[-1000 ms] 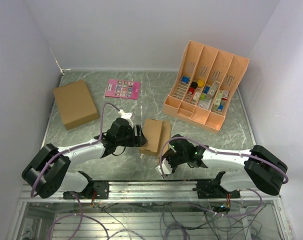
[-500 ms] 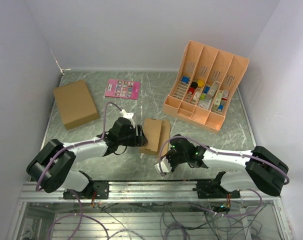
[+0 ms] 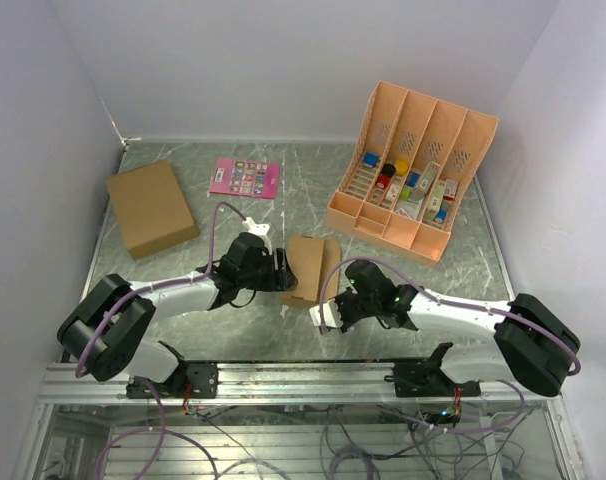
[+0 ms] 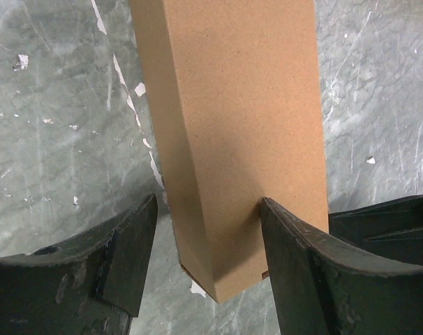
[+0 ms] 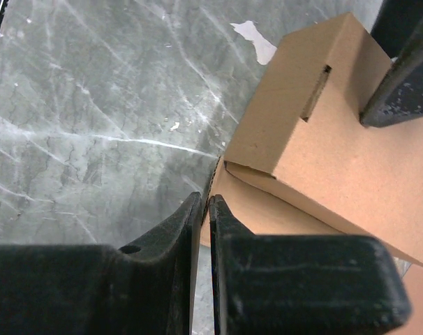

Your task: Fold the paper box

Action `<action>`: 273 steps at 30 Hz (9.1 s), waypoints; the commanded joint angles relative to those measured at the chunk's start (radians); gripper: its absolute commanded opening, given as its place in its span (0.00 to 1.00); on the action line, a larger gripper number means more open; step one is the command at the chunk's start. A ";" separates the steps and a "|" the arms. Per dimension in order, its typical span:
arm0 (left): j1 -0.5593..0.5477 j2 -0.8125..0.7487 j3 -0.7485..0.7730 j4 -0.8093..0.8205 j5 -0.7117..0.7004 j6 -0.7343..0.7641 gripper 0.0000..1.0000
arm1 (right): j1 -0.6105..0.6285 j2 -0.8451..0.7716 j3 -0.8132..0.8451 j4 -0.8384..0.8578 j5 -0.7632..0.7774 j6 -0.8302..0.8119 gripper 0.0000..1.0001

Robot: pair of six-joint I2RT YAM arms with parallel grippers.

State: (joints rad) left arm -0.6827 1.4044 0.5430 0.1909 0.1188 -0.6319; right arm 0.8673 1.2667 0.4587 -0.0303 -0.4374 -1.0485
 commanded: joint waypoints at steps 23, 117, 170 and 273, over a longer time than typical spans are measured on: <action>-0.004 0.050 0.017 -0.073 -0.011 0.040 0.68 | -0.141 0.097 0.152 -0.097 -0.154 0.340 0.04; 0.000 -0.262 0.033 -0.269 -0.105 0.006 0.67 | -0.315 0.095 0.367 -0.361 -0.337 0.444 0.28; 0.042 0.003 0.148 -0.306 -0.126 0.049 0.22 | -0.325 0.249 0.469 -0.505 -0.088 0.363 0.00; -0.710 0.160 -0.123 0.612 -0.343 0.924 0.49 | -0.619 0.368 0.471 -0.476 -0.472 0.661 0.59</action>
State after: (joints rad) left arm -1.4117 1.5581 0.4217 0.7658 -0.2817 0.3054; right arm 0.2527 1.6192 0.9070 -0.5037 -0.8890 -0.3981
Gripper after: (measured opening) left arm 0.503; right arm 0.596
